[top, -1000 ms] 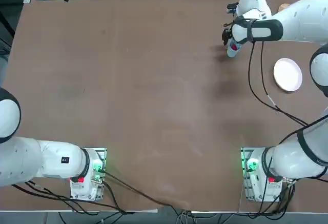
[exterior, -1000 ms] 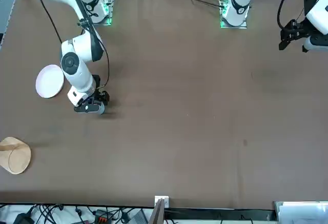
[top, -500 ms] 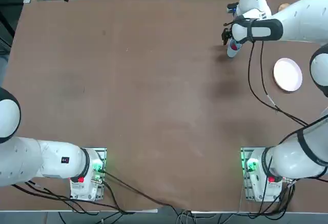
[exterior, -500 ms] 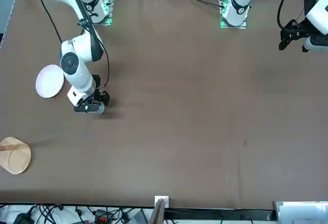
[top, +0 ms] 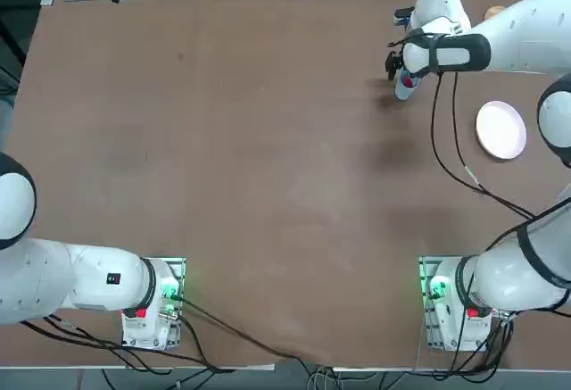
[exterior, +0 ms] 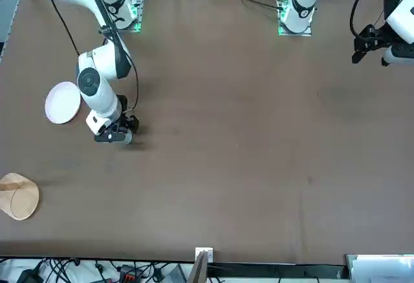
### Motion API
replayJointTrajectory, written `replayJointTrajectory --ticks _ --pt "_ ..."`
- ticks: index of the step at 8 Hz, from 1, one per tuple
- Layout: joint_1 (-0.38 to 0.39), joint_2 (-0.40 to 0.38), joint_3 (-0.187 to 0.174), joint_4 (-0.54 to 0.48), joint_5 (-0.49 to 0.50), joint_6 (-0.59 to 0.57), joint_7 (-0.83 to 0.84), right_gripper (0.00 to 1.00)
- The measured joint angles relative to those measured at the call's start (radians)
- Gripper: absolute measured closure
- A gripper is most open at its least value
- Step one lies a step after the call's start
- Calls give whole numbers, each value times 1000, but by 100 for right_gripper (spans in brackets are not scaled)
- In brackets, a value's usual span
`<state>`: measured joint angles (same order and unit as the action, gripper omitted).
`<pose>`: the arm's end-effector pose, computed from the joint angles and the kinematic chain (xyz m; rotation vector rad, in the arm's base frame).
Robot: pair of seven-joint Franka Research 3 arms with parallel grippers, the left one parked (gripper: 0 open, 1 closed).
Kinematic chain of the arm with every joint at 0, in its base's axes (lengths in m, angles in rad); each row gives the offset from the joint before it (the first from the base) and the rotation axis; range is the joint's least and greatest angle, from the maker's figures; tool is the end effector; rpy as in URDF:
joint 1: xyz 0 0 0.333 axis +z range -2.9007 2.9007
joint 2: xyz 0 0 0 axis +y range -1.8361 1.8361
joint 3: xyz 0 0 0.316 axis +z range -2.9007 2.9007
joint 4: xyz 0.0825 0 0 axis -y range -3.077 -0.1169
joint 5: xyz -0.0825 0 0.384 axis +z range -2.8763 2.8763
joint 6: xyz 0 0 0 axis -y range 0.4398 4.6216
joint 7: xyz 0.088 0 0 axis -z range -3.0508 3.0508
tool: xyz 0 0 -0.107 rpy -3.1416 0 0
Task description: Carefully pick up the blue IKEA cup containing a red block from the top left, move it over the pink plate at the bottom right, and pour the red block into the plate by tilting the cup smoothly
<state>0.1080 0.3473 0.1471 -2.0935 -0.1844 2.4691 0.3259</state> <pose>0.5683 0.1472 0.2594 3.0844 0.0958 0.0814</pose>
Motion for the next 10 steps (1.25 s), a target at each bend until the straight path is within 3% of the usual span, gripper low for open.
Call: replayJointTrajectory --ticks 4,6,10 --pt "1 5 1 -1 1 0 3 4" --pt "1 17 2 -1 1 0 6 13" --pt "1 16 2 1 2 0 17 42"
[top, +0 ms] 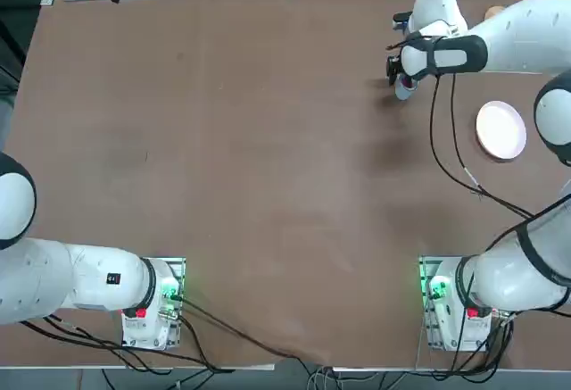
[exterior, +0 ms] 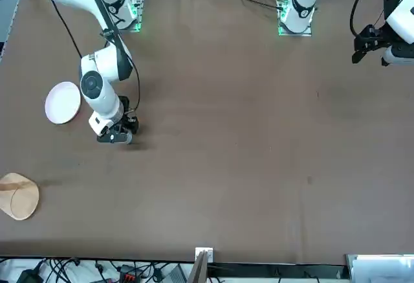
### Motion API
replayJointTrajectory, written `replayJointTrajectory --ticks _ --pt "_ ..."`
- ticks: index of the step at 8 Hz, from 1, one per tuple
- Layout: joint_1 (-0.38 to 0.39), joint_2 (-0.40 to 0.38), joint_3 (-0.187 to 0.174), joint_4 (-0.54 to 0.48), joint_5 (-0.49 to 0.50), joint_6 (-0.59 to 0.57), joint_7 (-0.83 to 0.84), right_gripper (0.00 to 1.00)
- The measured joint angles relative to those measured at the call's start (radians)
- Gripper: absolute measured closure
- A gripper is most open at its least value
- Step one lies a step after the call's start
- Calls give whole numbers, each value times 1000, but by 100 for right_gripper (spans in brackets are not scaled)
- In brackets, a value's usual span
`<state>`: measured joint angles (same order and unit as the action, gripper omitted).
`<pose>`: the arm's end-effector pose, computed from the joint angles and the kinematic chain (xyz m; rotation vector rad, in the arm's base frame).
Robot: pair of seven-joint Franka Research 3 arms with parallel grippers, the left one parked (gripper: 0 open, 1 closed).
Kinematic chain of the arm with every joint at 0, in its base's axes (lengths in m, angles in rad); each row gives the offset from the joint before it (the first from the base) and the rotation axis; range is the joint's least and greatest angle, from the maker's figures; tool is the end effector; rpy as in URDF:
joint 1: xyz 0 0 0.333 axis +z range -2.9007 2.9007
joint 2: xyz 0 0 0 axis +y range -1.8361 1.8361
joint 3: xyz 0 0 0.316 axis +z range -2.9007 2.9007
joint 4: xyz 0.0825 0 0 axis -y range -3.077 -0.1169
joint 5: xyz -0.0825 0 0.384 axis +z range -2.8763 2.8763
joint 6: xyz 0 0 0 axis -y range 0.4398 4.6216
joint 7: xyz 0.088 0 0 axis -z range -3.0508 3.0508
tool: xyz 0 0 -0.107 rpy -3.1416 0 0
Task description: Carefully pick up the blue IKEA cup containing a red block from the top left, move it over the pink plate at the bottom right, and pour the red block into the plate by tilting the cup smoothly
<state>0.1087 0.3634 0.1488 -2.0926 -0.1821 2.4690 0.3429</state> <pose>0.5670 0.1484 0.2505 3.0869 0.0710 0.0579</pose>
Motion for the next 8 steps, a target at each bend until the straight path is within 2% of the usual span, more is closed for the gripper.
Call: replayJointTrajectory --ticks 1,2,3,4,5,8 --pt "0 -5 0 0 2 0 9 57" --pt "0 -6 0 0 4 0 18 59" --pt "0 -5 0 0 5 0 33 78" --pt "1 -4 1 -1 5 0 53 91" --pt "0 -5 1 0 5 0 61 98" --pt "0 -7 0 0 5 -2 69 98"
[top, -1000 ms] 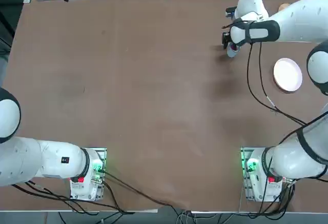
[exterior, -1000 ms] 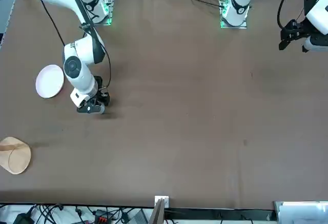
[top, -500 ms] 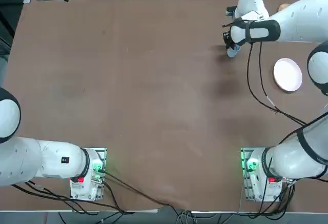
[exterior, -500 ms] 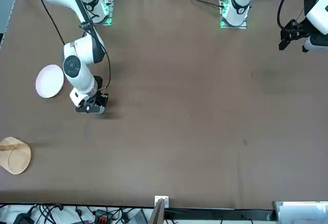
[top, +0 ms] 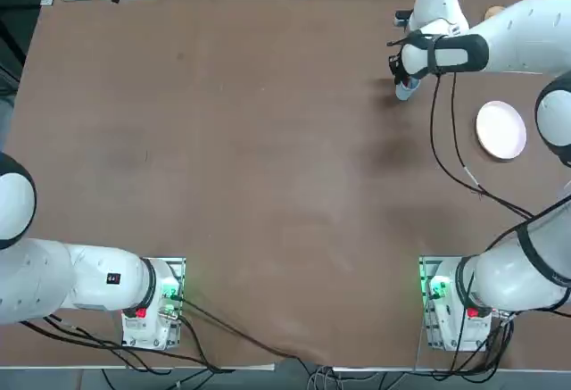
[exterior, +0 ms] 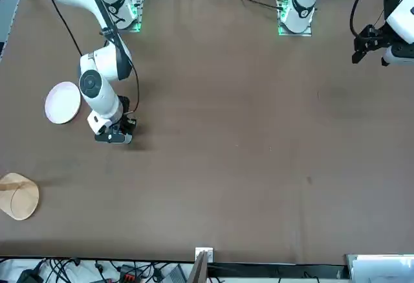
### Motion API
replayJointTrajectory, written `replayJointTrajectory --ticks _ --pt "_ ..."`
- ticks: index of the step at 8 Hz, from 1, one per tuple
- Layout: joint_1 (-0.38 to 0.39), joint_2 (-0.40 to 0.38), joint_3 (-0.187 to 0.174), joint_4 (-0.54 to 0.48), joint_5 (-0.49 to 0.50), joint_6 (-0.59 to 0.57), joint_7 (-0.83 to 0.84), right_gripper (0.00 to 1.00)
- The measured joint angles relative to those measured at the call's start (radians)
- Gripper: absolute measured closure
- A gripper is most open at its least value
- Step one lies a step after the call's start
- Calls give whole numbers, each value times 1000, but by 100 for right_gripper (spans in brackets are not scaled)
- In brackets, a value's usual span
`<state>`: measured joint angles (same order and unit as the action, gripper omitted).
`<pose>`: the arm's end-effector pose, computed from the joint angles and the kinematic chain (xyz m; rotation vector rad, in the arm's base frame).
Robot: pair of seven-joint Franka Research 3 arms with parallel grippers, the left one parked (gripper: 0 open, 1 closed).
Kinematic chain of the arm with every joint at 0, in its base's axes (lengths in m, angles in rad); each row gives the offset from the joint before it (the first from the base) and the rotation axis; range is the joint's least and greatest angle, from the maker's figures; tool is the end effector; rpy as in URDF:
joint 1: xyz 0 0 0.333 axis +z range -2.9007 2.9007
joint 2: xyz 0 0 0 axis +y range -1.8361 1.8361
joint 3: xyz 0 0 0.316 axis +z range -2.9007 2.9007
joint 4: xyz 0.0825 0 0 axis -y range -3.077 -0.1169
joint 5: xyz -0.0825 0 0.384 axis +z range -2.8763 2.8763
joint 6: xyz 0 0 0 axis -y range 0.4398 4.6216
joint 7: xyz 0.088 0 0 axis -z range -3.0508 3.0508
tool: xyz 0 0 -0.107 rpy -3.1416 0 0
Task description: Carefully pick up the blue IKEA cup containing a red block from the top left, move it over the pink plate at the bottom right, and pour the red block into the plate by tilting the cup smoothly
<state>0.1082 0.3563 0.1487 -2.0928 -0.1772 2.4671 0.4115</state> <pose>0.5674 0.1480 0.2543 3.0915 -0.0421 0.0670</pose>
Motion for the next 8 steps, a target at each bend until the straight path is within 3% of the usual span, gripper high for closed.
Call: replayJointTrajectory --ticks 3,8 --pt "-1 -7 0 11 10 -39 1 98" --pt "-19 -102 -2 99 80 -290 -1 98"
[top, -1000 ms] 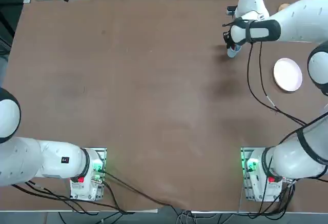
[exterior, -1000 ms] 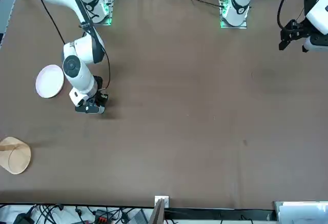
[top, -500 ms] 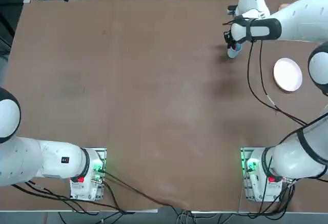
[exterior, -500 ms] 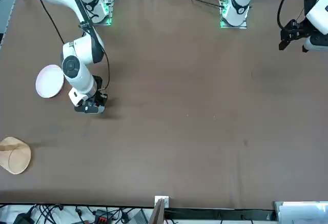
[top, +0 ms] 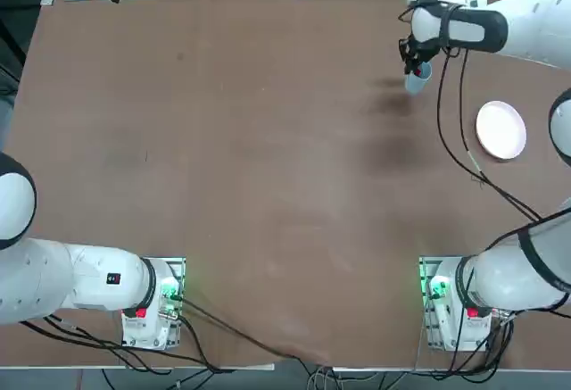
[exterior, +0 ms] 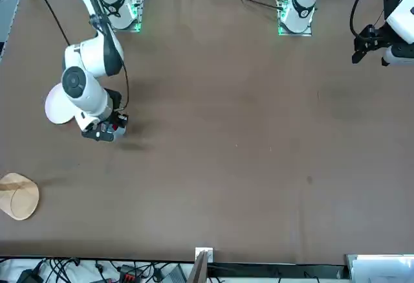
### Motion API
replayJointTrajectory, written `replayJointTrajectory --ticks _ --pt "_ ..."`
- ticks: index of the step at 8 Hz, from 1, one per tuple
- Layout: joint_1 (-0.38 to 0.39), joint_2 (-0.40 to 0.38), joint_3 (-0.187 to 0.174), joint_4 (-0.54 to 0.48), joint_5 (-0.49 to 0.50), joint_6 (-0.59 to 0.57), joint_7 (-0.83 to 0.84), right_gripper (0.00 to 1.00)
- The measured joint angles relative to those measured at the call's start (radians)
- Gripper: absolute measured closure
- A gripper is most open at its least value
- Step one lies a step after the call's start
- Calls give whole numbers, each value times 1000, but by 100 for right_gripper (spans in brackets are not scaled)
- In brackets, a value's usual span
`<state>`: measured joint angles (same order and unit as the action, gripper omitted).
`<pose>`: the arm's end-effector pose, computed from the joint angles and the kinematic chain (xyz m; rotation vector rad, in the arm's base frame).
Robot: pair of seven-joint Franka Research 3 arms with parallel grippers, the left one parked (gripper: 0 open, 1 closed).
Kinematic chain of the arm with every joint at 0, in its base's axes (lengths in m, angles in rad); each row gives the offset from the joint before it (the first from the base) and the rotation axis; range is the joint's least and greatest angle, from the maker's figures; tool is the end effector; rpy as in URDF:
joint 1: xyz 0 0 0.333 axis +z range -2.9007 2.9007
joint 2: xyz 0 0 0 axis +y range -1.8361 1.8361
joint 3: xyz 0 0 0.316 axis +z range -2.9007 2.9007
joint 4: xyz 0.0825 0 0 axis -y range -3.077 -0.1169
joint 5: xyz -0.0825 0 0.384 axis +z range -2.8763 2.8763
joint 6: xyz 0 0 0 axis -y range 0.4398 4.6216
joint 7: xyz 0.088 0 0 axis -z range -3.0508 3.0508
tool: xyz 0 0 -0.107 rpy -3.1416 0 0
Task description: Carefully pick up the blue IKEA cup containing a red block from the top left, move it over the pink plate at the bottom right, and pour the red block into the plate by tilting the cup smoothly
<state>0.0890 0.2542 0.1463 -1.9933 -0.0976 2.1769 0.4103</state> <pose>0.5759 0.1315 0.3306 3.0745 -0.1848 -0.0775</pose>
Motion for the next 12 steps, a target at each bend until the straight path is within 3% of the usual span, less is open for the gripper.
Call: replayJointTrajectory --ticks 5,12 --pt "-15 -80 -7 12 1 -145 -17 98" --pt "-298 -134 -18 -51 44 -182 -305 98"
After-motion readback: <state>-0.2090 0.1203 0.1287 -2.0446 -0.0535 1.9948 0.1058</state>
